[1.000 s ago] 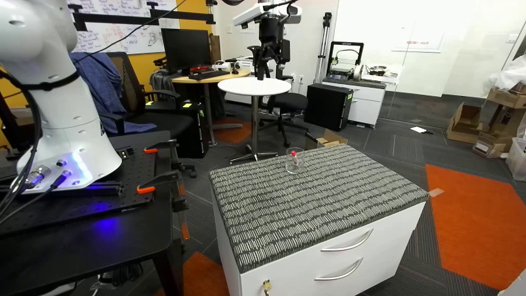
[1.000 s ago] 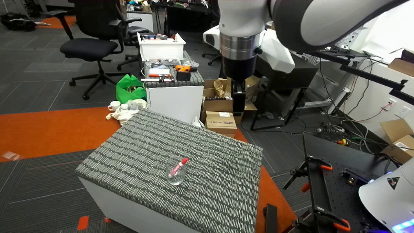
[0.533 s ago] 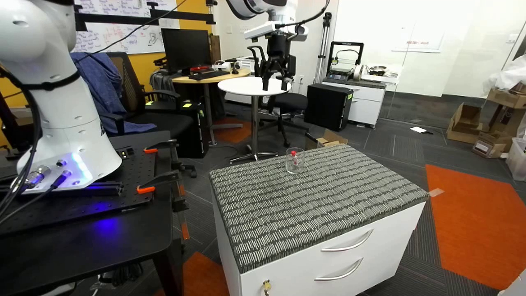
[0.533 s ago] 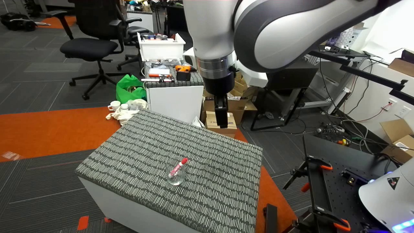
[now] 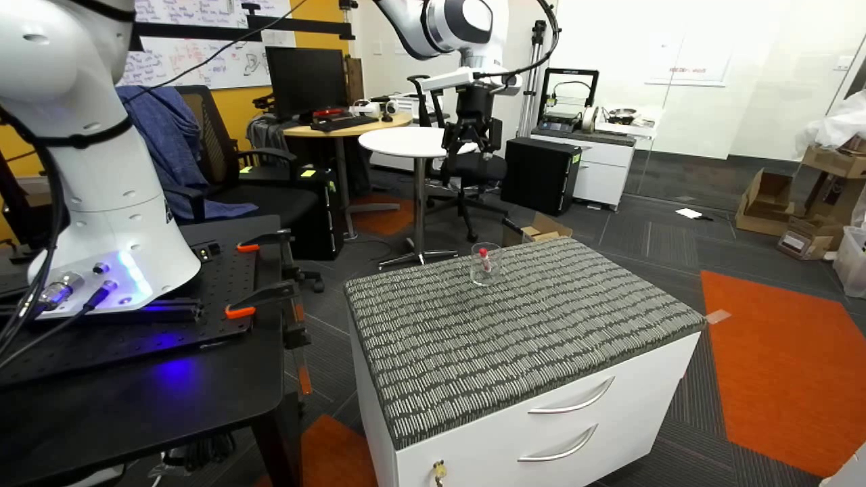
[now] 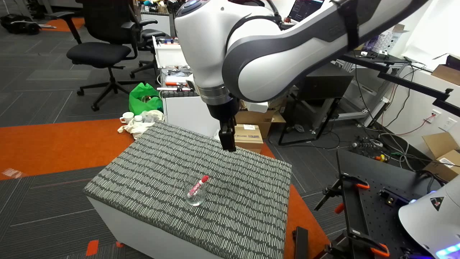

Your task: Take the marker out of the glass

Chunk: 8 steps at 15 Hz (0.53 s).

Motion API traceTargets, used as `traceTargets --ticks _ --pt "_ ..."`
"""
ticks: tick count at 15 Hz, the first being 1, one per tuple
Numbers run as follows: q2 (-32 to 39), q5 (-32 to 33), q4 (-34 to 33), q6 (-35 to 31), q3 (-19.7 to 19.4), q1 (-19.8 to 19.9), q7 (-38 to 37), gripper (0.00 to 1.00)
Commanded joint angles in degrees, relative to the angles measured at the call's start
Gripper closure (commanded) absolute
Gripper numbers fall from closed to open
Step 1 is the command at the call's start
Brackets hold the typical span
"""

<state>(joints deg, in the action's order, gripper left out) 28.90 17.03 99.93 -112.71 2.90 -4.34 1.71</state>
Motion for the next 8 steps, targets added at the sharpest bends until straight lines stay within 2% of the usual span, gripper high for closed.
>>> traceTargets --ticks 1,2,3,8 --pt "4.69 0.51 -6.03 2.64 -1.33 -1.30 -0.44 0.00" --pt "5.23 0.40 -6.63 3.18 -1.38 -1.35 -0.01 0.00" --pt "3.33 -0.36 -3.26 0.21 -1.06 -0.73 0.25 0.00" --pt "5.03 -0.36 -5.15 0.77 -1.22 -0.91 0.26 0.00"
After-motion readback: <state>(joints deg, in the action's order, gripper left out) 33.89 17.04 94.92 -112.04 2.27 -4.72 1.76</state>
